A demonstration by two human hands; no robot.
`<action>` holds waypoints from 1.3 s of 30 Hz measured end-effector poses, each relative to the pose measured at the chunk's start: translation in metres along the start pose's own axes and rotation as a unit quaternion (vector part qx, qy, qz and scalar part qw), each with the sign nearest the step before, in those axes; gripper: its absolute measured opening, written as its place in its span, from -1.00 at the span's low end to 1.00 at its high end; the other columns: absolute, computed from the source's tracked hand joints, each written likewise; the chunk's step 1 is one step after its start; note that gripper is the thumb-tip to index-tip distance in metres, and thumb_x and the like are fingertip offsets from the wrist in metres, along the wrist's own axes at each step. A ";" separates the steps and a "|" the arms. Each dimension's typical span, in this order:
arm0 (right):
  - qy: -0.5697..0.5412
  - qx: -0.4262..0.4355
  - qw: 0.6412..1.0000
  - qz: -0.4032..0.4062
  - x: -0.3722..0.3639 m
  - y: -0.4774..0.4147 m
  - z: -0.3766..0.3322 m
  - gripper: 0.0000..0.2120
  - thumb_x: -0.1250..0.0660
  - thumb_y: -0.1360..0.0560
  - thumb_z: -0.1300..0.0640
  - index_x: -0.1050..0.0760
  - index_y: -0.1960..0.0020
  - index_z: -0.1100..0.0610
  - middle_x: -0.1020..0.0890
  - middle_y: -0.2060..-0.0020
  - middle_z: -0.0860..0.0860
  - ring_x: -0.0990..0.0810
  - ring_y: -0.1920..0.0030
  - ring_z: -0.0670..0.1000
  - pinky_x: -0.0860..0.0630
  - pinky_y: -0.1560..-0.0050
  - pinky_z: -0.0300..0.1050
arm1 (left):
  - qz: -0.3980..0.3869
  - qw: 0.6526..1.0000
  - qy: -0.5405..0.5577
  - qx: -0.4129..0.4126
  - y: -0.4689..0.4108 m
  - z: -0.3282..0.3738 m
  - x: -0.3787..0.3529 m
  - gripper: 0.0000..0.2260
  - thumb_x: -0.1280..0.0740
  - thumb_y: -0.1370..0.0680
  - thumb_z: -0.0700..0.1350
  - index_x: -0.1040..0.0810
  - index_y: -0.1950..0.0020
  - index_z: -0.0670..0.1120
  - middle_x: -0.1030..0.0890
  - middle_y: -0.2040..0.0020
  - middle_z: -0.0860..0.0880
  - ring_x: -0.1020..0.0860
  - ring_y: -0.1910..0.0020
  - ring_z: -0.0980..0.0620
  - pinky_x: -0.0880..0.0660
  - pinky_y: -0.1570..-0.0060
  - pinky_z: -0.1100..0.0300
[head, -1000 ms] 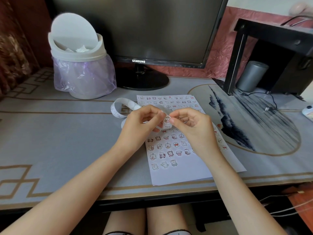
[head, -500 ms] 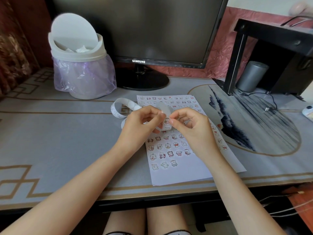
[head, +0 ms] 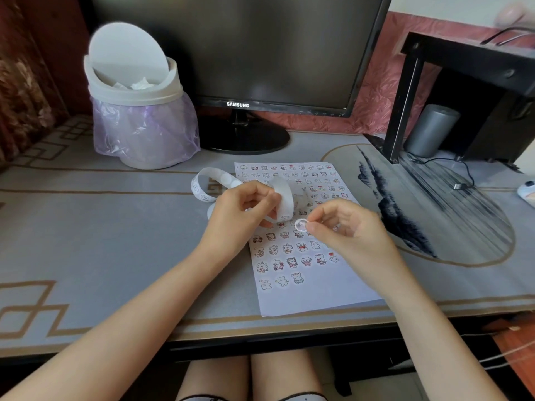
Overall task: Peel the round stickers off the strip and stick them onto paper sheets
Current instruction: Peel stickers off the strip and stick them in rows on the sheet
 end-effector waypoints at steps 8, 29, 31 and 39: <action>0.018 -0.114 0.990 -0.079 -0.003 0.023 0.029 -0.88 -0.49 -0.36 0.22 -0.61 0.29 0.06 -0.65 0.33 -0.02 -0.54 0.29 -0.10 -0.45 0.24 -0.29 | -0.001 1.000 -0.003 0.006 0.000 -0.001 -0.001 -0.89 -0.32 -0.56 -0.19 -0.58 0.14 -0.17 -0.65 0.21 -0.15 -0.62 0.23 0.05 -0.59 0.19 0.21; 0.080 -0.141 0.985 -0.060 -0.005 0.029 0.039 -0.91 -0.47 -0.38 0.21 -0.60 0.28 0.09 -0.63 0.34 -0.01 -0.48 0.36 -0.15 -0.46 0.24 -0.31 | -0.002 1.000 -0.004 0.004 0.000 -0.001 0.000 -0.88 -0.32 -0.56 -0.18 -0.58 0.14 -0.17 -0.65 0.24 -0.09 -0.61 0.24 0.08 -0.58 0.19 0.23; 0.088 -0.138 0.985 -0.057 -0.005 0.030 0.039 -0.91 -0.46 -0.38 0.20 -0.59 0.28 0.09 -0.63 0.35 -0.01 -0.46 0.38 -0.16 -0.45 0.25 -0.30 | -0.002 1.000 -0.003 0.004 0.001 -0.001 -0.001 -0.88 -0.31 -0.56 -0.18 -0.58 0.14 -0.17 -0.65 0.24 -0.10 -0.61 0.24 0.08 -0.58 0.19 0.23; 0.134 -0.116 0.983 -0.045 -0.005 0.031 0.035 -0.90 -0.46 -0.38 0.16 -0.58 0.29 0.05 -0.56 0.45 -0.14 -0.40 0.45 -0.23 -0.39 0.29 -0.30 | -0.003 1.000 -0.006 0.002 0.001 0.000 -0.001 -0.88 -0.31 -0.57 -0.18 -0.58 0.15 -0.15 -0.65 0.22 -0.12 -0.61 0.24 0.07 -0.60 0.18 0.21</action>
Point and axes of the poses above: each hand's wrist, its own y-axis away from the middle knuckle, its own x-axis out of the back of the hand, z = x × y, the point moved 9 cm from there along -y, towards the middle knuckle
